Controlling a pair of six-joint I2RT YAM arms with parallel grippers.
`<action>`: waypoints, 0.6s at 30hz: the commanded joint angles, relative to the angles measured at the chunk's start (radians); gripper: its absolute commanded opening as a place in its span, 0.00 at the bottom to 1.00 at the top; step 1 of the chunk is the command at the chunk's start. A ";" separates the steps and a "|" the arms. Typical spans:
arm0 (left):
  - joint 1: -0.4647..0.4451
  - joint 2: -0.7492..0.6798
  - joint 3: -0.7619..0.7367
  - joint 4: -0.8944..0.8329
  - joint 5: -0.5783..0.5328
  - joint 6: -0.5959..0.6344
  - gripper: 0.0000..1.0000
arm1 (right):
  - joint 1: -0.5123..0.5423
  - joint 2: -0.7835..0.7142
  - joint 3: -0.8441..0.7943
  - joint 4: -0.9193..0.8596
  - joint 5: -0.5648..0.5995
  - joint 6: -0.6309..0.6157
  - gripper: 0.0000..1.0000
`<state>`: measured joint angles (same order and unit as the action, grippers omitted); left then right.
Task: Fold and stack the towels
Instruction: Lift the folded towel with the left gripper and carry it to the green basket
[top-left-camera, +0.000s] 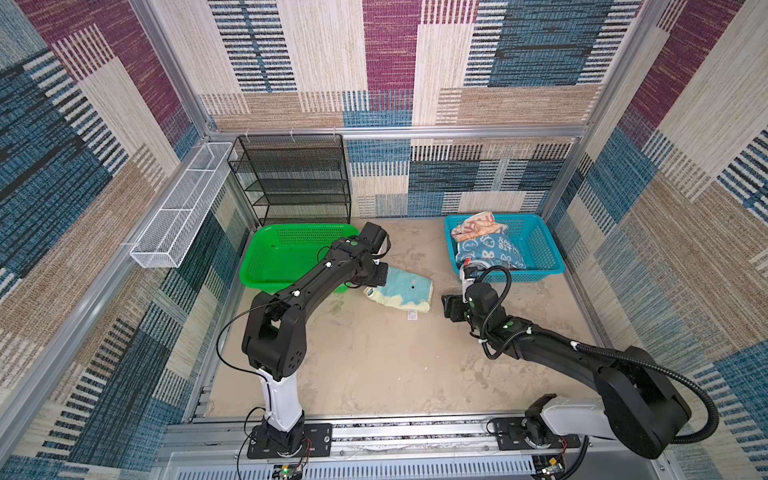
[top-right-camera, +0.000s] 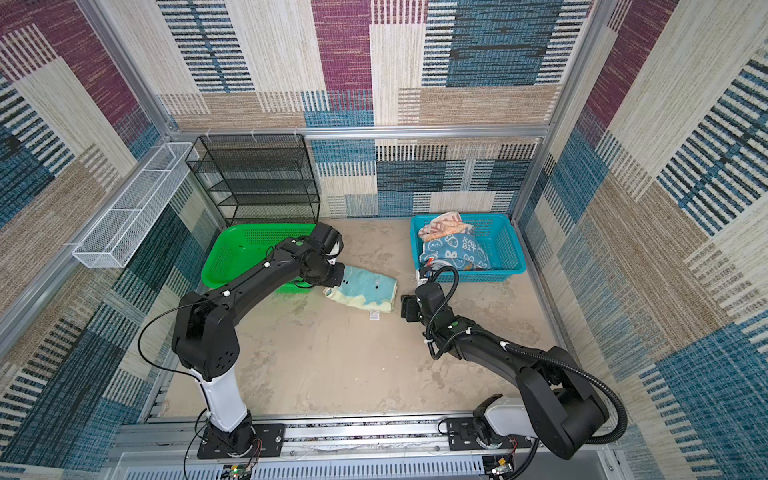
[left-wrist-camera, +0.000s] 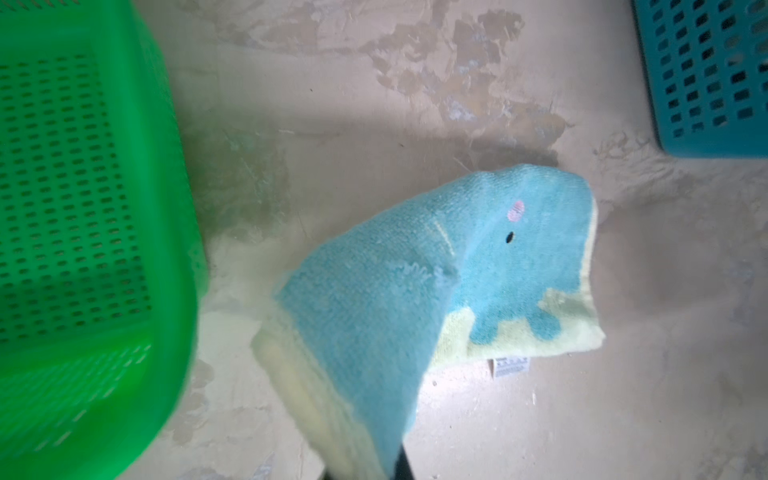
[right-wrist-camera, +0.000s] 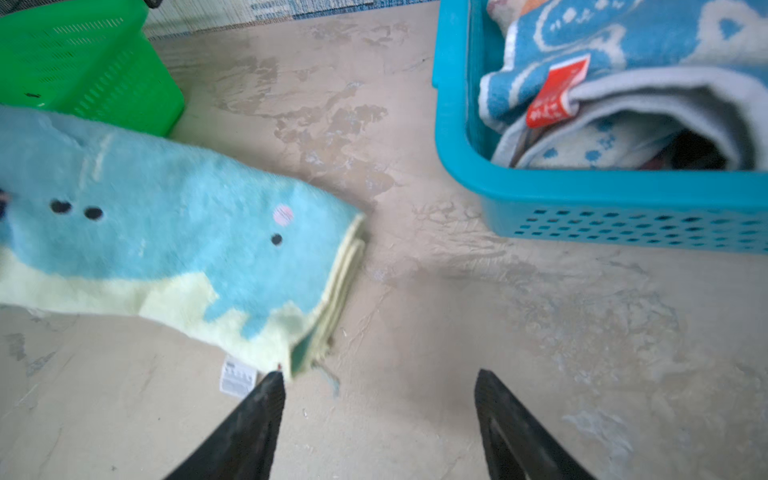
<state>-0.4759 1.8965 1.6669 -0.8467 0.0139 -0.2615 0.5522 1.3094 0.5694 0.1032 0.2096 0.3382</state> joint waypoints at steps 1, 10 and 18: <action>0.050 0.043 0.108 -0.137 0.044 0.075 0.00 | 0.000 0.010 -0.014 0.007 0.037 0.008 0.74; 0.229 0.076 0.281 -0.184 0.185 0.098 0.00 | 0.000 0.058 -0.031 0.033 -0.027 0.030 0.70; 0.378 0.105 0.396 -0.285 0.117 0.140 0.00 | 0.000 0.092 -0.032 0.069 -0.070 0.048 0.66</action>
<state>-0.1272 1.9945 2.0453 -1.0737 0.1627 -0.1719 0.5522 1.3933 0.5346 0.1226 0.1646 0.3656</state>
